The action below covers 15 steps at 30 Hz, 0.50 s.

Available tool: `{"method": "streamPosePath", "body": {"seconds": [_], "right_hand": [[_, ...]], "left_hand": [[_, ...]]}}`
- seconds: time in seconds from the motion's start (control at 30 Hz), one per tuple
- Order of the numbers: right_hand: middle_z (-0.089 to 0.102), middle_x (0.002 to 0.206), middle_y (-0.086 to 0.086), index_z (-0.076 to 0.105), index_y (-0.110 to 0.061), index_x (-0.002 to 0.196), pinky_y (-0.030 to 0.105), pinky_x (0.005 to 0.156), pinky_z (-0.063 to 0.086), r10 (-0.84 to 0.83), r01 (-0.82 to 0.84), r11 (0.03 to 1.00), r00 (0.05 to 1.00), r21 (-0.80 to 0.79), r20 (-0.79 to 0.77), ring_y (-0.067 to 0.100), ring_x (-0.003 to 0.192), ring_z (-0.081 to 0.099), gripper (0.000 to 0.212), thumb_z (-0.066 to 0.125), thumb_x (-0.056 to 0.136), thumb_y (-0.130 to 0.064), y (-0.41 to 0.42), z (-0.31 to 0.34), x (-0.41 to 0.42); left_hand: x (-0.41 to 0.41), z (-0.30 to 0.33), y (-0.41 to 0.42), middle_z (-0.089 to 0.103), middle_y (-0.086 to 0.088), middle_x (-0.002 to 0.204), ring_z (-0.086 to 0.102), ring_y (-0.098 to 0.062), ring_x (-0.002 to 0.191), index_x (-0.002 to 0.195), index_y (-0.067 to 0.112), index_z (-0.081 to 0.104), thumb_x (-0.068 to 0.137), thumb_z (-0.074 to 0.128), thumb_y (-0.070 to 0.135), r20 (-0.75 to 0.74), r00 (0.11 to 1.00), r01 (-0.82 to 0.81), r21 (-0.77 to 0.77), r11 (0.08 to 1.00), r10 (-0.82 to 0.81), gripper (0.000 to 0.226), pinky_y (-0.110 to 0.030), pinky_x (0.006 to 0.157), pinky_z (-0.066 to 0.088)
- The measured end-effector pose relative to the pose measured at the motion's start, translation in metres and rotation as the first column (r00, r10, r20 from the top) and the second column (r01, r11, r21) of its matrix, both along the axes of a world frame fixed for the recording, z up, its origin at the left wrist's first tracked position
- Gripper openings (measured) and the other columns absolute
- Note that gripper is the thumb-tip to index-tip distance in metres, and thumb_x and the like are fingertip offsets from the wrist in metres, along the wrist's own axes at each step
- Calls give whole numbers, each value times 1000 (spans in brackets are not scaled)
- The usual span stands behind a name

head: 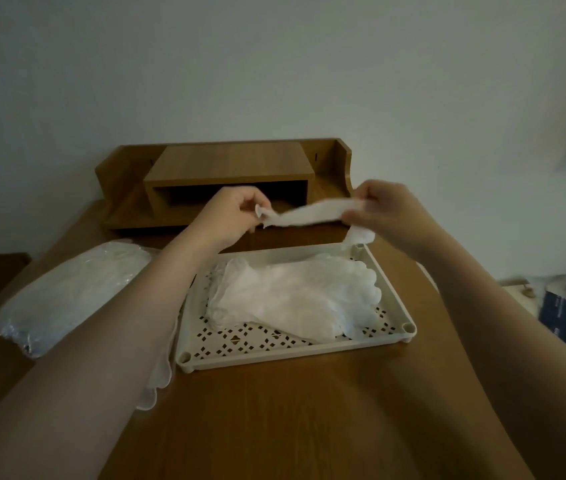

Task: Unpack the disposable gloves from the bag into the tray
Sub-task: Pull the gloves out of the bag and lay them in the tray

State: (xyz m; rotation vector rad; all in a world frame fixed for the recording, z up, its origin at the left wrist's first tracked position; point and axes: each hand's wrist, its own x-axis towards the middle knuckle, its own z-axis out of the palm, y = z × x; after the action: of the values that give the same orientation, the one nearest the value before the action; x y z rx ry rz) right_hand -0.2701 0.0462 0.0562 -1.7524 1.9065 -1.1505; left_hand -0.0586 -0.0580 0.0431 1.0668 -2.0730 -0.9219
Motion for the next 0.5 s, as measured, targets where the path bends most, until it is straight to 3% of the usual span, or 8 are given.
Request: {"method": "streamPosePath", "body": {"seconds": [0.07,0.17,0.3,0.5], "right_hand": [[56,81,-4,57,-20,84,21,66,46,78,-41,984,974,172,-212,14,75,55,11,67,85,-23,2,-17,12],[54,84,-11,54,-24,86,14,67,42,206,-89,947,906,309,-370,10,80,54,15,68,85,-24,3,-50,29],[52,79,-10,54,-25,87,13,63,38,285,-121,927,842,355,-458,6,70,45,10,64,88,-23,7,-72,47],[46,70,-13,59,-21,86,13,58,32,289,-133,938,813,321,-505,3,62,40,5,58,90,-19,17,-70,63]], "left_hand": [[11,-16,0,68,4,91,62,-9,83,81,19,65,88,62,10,126,991,32,18,999,-34,12,-29,77,51],[29,-39,1,68,1,103,63,-14,96,74,26,61,86,63,9,313,948,61,-8,998,-55,21,-38,90,52],[44,-51,10,66,-8,105,61,-24,100,67,32,55,83,53,-5,412,909,98,-89,991,-53,41,-44,92,49],[56,-53,16,63,-2,112,59,-20,105,65,31,52,84,51,-7,435,897,142,-122,982,-76,43,-41,94,47]]}}
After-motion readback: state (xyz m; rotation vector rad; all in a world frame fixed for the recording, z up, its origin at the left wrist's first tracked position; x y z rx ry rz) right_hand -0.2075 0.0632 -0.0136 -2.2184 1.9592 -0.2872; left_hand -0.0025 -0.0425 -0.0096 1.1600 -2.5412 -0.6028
